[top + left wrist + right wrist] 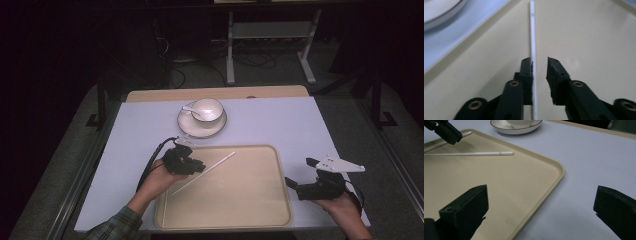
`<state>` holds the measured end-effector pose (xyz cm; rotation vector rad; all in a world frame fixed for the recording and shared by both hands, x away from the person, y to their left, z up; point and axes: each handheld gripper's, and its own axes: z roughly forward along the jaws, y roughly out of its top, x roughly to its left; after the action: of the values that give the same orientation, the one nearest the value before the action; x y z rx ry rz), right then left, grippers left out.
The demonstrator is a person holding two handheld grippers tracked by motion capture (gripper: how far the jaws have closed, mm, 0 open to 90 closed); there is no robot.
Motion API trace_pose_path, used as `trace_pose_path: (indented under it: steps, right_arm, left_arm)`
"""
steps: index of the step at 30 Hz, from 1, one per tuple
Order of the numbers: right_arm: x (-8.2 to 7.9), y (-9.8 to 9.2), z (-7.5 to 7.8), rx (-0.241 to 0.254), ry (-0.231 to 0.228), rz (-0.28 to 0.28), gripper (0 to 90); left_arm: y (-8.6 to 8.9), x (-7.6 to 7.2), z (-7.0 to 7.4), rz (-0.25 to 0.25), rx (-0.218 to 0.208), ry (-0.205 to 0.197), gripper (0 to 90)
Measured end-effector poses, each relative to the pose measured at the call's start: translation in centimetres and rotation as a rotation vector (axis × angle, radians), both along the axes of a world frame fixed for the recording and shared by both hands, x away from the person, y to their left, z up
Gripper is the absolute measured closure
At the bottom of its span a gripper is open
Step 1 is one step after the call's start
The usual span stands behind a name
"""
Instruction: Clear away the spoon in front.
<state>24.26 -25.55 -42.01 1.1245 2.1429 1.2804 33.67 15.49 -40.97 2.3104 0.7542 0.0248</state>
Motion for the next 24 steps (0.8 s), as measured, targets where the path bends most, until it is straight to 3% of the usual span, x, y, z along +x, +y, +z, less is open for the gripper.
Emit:
trace_pose_path:
  steps: [5, 12, 24]
  right_arm:
    - [0.0, 0.0, 0.0, 0.001, -0.002, 0.002, 0.0]
    - [-0.1, -0.1, 0.0, 0.003, -0.003, 0.001, 0.0]
    - [-0.1, -0.1, 0.0, 0.004, -0.003, 0.002, 0.0]
  left_arm:
    - [-1.4, 1.1, 0.3, -0.027, -0.006, -0.014, 86.1]
    - [-3.7, 2.9, 0.5, -0.064, -0.029, -0.005, 89.6]
    - [-8.2, 5.0, 0.5, -0.109, 0.016, -0.04, 89.6]
